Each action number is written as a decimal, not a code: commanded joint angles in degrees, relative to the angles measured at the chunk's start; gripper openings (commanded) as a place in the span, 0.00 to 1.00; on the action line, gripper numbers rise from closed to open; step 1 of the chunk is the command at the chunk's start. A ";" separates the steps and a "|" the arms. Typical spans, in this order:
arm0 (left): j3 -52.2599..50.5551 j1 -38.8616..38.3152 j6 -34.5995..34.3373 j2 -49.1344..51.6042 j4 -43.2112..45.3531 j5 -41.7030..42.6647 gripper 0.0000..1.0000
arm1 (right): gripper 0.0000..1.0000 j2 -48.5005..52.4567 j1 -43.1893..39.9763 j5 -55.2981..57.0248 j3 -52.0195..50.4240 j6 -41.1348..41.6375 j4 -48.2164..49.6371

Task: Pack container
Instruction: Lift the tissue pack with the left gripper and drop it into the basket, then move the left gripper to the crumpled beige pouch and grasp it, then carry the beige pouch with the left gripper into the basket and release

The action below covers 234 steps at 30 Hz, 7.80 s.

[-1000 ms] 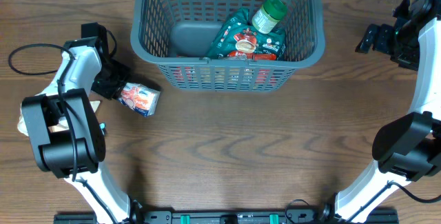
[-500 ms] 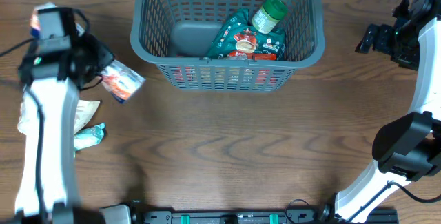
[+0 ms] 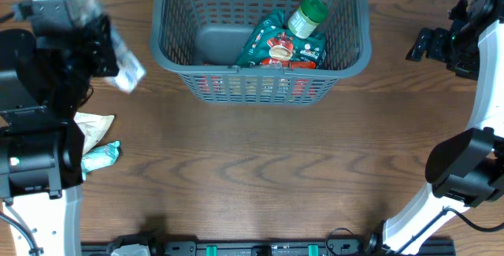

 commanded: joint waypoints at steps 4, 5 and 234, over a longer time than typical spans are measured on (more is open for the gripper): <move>0.66 -7.30 10.54 2.82 14.32 7.72 0.06 | 0.99 -0.09 -0.09 -0.24 0.13 -0.70 -0.24; 0.66 -8.33 11.45 3.78 15.96 7.72 0.06 | 0.99 -0.09 -0.09 -0.24 0.13 -0.70 -0.24; 12.87 -17.62 24.44 37.03 15.28 10.64 0.06 | 0.99 -0.09 -0.09 -4.33 0.13 -5.66 -2.78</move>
